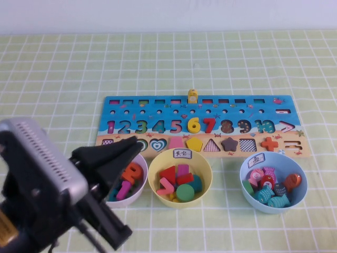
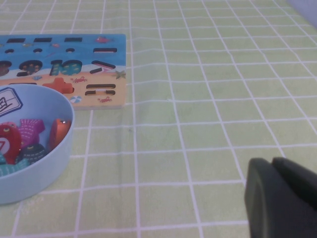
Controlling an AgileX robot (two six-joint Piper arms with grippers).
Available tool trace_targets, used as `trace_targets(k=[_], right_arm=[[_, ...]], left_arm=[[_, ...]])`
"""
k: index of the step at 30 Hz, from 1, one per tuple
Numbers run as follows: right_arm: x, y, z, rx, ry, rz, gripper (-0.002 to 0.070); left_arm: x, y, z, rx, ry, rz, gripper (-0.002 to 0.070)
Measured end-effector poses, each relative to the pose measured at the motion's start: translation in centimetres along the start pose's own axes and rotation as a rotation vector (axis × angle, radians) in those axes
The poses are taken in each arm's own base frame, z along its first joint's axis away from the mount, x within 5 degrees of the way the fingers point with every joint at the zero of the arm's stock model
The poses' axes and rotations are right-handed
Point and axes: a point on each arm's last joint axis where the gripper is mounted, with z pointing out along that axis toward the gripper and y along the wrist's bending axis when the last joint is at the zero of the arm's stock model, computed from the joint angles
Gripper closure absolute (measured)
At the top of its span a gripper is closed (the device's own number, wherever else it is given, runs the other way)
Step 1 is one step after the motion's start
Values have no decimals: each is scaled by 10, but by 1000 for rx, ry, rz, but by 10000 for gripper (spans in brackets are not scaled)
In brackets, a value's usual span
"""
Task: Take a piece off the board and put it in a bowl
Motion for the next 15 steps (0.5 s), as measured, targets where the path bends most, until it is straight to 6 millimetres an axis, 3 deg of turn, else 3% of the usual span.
trace_targets(k=[11,15], right_arm=[[0,0,0,0,0,0,694],[0,0,0,0,0,0,694]], left_arm=[[69,15,-55,-210,-12,-240,677],[84,21,-79,-335,16,-246,677]])
